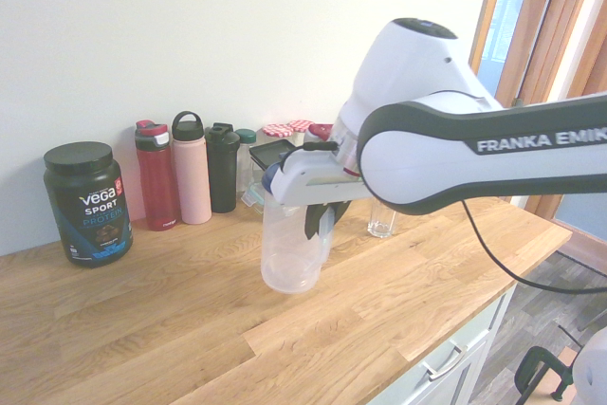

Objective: Pour me some water

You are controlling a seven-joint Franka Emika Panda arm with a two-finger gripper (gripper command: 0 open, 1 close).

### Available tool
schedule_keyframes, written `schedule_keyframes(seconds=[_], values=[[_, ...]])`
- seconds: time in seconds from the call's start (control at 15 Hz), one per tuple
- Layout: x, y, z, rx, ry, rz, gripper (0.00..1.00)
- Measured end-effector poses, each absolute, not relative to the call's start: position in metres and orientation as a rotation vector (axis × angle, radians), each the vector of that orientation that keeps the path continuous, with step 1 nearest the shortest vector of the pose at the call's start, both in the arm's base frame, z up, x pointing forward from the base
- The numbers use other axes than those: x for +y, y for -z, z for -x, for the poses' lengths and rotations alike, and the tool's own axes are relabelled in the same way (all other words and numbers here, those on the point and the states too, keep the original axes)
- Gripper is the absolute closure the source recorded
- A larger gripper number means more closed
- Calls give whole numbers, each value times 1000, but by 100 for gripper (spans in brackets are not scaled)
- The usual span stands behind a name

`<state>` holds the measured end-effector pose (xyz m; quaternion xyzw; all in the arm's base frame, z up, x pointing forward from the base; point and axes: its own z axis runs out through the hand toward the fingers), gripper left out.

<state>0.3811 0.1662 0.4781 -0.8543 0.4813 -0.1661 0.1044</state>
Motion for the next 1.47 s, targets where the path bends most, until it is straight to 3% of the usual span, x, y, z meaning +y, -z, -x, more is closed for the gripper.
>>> schedule_keyframes(seconds=[0.6, 0.67, 1.47], values=[[211, -449, -425, 1392, 535, 2581, 100], [213, -449, -426, 1395, 538, 2579, 0], [218, -446, -429, 1390, 488, 2601, 0]])
